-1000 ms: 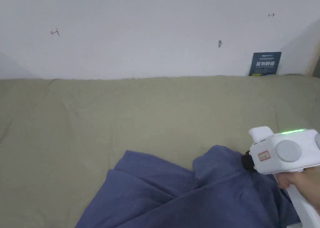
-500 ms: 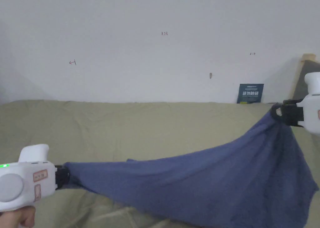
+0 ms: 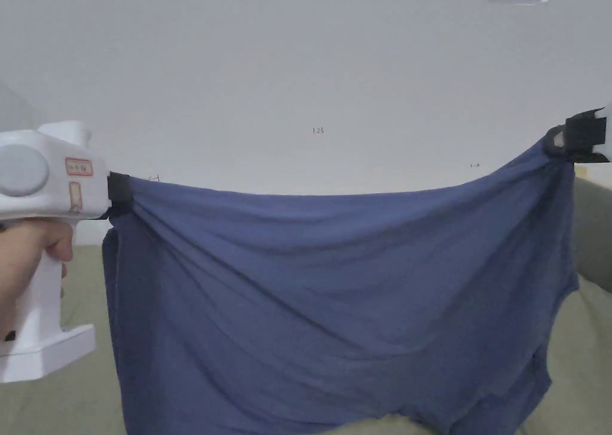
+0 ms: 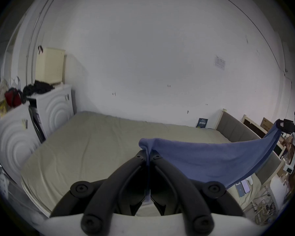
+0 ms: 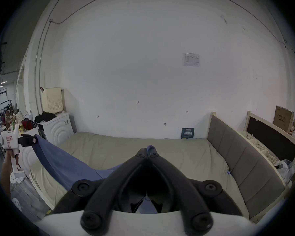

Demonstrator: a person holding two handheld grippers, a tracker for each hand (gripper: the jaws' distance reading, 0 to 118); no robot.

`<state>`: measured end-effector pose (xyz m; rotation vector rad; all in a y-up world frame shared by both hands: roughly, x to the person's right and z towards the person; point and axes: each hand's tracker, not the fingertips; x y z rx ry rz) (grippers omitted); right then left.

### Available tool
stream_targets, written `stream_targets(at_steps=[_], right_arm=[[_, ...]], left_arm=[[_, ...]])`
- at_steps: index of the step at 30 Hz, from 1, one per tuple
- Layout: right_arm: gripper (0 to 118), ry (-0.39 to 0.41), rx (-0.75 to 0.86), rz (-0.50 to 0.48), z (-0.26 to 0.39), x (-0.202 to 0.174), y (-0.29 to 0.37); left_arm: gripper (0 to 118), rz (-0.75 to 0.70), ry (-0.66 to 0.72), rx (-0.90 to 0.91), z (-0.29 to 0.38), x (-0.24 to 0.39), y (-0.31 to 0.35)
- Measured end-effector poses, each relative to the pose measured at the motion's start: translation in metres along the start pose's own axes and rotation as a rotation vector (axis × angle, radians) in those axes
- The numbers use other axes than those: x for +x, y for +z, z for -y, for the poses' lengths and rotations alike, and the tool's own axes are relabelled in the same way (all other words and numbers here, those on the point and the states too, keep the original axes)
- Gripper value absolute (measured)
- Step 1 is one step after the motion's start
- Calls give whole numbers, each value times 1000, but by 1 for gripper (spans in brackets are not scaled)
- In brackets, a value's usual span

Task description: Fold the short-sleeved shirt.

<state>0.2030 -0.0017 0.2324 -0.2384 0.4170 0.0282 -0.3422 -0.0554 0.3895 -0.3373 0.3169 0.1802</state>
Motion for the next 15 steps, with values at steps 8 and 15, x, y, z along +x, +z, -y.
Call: stream_targets(at_steps=[8,15], right_arm=[[0,28,-4,59,-31,-3,-43],[0,70,-9,97,-60,-3,-90]], left_arm=[[0,-60,1,-27,-28,-5,-26],[0,-92,7,-38,-43,0,-68]])
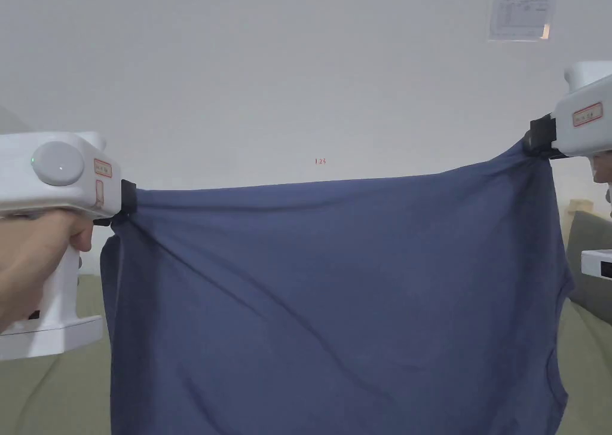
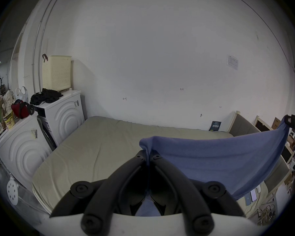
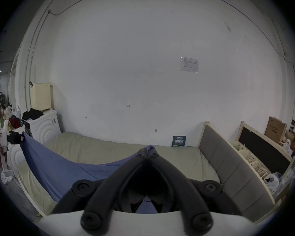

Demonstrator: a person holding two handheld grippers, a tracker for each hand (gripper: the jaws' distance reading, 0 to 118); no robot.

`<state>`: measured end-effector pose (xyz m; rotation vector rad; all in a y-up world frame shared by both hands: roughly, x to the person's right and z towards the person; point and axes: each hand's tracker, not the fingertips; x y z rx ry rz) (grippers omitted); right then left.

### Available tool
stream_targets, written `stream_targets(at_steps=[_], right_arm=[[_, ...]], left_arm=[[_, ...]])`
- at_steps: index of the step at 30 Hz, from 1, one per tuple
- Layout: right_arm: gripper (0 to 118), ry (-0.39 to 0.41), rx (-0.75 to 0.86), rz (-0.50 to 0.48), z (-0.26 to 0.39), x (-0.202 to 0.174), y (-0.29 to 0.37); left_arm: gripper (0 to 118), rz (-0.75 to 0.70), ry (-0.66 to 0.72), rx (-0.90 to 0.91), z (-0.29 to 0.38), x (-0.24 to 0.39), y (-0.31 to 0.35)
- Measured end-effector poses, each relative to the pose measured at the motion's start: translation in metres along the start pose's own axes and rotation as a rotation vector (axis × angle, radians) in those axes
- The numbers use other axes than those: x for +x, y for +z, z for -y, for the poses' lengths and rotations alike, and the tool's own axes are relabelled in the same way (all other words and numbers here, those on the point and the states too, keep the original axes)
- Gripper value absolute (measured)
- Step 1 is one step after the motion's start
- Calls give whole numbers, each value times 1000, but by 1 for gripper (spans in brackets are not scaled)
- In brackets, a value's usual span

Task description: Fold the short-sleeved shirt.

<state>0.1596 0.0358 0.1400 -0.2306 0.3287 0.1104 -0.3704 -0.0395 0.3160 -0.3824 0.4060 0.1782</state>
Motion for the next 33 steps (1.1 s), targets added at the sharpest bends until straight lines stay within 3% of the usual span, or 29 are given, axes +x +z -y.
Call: stream_targets(at_steps=[13,28,33], right_arm=[[0,96,-13,77,-52,5,-123],[0,96,25,87,-72,-8,-243],[0,73,-26,75,-36,-3,-266]], left_arm=[[0,-62,-22,31,-49,40,-112],[0,-136,-25,36,-60,59,-239],[0,-129,-52,17,-31,63,-264]])
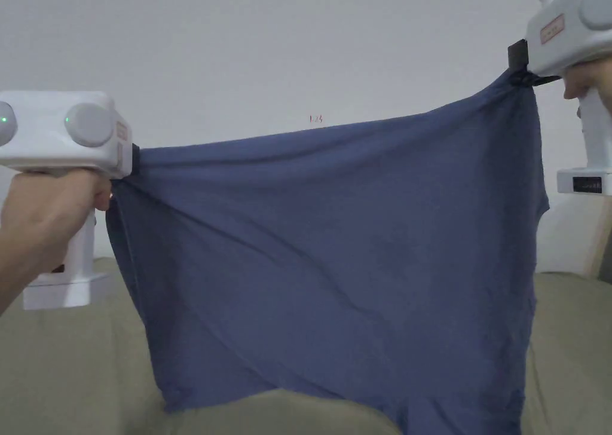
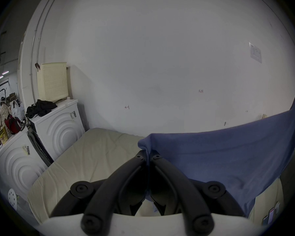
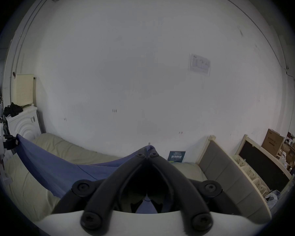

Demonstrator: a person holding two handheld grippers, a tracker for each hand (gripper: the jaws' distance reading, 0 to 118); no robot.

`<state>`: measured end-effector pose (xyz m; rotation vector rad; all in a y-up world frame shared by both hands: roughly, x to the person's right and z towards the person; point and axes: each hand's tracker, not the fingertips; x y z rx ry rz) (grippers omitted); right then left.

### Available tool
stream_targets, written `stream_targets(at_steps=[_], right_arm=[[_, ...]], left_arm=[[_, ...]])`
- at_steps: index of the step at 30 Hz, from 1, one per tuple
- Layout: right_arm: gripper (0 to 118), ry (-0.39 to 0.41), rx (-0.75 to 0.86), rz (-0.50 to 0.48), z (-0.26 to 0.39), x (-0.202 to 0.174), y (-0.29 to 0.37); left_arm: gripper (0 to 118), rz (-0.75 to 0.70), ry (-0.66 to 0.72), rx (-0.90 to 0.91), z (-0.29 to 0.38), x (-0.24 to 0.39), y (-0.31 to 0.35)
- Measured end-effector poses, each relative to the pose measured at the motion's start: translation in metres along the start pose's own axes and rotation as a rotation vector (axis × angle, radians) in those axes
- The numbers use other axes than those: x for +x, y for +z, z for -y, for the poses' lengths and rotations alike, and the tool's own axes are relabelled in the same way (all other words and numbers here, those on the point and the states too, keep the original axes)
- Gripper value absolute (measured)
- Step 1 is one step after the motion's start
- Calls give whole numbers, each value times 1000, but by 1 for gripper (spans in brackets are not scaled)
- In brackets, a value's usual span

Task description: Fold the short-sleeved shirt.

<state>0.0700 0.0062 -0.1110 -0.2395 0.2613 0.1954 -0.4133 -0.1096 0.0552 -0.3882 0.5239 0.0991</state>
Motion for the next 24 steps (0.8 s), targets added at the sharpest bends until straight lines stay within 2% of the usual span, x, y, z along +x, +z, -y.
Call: stream_targets(at_steps=[2,6,11,13,15,18,24], right_arm=[[0,35,-46,-6,28,-1,-11],[0,-33,-121,-50,92,3,-30],[0,-51,-238,-82,189,-2,-32],[0,-64,-239,-89,224,-6,-19],[0,-136,-269,-129,256,-5,-2],[0,-110,-307,-135,300,-12,39],[0,-145,-382,-176,382,-29,132]], left_arm=[[0,6,4,-37,21,2,-14],[0,21,-52,-124,77,7,-36],[0,44,-76,-226,158,7,-55],[0,59,-85,-249,183,5,-52],[0,73,-81,-260,209,0,-38],[0,111,-88,-304,244,-11,-15],[0,121,-98,-390,316,-39,45]])
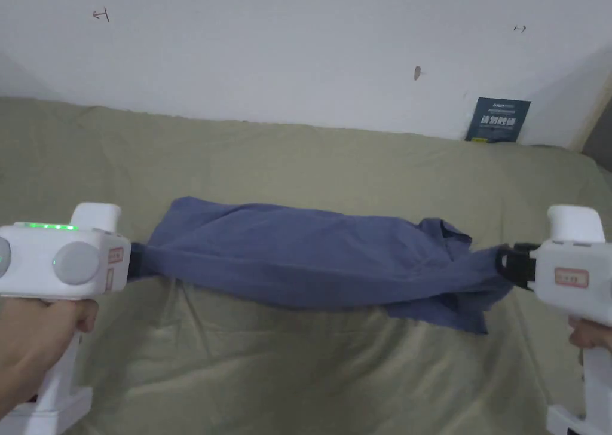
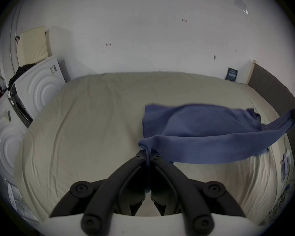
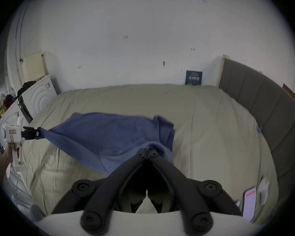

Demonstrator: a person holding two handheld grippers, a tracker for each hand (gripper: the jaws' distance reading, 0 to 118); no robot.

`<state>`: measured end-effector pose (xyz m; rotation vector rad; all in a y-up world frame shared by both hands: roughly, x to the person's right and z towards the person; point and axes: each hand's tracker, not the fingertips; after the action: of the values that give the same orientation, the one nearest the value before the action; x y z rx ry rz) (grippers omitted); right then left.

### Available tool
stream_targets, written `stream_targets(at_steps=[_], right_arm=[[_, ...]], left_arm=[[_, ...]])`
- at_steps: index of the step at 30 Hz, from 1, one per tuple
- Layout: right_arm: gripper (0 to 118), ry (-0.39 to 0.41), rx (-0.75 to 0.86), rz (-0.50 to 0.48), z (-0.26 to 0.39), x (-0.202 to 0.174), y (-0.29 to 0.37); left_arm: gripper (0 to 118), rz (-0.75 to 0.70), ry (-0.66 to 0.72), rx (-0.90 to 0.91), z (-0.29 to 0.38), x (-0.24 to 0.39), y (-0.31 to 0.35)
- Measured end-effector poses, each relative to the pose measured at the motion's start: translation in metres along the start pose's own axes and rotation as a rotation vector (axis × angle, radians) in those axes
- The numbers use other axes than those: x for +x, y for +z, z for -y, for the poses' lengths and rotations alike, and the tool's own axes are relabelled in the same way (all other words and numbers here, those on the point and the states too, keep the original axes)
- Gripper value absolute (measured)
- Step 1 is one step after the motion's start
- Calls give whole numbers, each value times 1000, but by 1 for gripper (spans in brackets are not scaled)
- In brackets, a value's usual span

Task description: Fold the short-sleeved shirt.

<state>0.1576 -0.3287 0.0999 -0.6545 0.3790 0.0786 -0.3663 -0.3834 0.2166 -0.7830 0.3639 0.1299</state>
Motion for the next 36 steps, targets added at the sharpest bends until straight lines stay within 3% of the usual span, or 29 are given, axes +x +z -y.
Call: stream_targets(at_steps=[13,27,28,29,32,33,34,36], right_arm=[[0,-84,-120,-48,171,-2,101],[1,-105,-220,-65,240,10,145],[6,-111,-229,-75,241,12,141],[43,-111,-232,-69,240,11,138],[89,-114,-230,-31,237,10,136],[118,-121,-234,-35,236,11,136],[116,-120,-193,-23,232,12,146],[116,-113,-194,-17,224,10,150]], left_arm=[[0,24,50,-100,146,-51,83],[0,81,66,-135,211,-69,137],[5,72,65,-136,212,-68,136],[30,79,70,-134,212,-69,136],[73,69,91,-121,216,-69,134],[114,74,103,-150,218,-70,133],[117,94,136,-73,217,-70,136],[117,81,135,-126,226,-73,140]])
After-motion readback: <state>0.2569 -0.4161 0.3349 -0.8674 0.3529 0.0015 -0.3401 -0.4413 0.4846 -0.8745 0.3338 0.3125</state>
